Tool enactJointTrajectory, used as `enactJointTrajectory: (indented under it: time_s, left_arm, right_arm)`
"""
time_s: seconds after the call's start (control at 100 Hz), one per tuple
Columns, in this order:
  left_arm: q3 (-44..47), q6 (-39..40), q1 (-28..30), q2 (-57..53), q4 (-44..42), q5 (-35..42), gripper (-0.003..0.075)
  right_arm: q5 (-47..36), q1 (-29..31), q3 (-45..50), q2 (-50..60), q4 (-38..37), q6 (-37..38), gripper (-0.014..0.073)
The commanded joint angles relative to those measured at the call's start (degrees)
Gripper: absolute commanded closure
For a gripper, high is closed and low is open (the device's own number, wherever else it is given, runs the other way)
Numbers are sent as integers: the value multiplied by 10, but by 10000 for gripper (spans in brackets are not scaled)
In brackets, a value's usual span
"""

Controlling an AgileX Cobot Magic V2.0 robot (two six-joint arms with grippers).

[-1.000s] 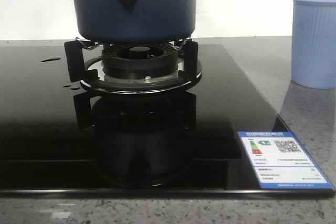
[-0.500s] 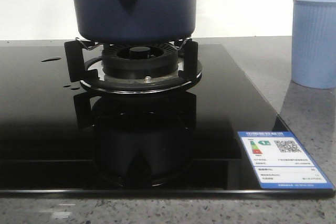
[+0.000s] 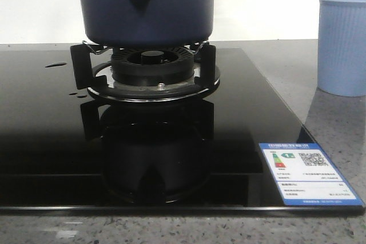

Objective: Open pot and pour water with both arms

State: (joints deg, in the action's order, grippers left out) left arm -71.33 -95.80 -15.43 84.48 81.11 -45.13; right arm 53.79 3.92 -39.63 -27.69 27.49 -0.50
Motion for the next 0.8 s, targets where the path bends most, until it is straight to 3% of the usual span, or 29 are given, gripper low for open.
enactJointTrajectory:
  time_s: [0.0,0.65,0.79]
  left_arm:
    - [-17,1,-4,-13,32,11,64]
    - [-17,1,-5,42,88,-40,70]
    - [-17,1,-5,43,103,-40,111]
  right_arm:
    - [-29,2,-20,-9,12,-6,662]
    - [-33,2,-20,-9,12,-20,662]
    - [-33,2,-20,-9,12,-21,662]
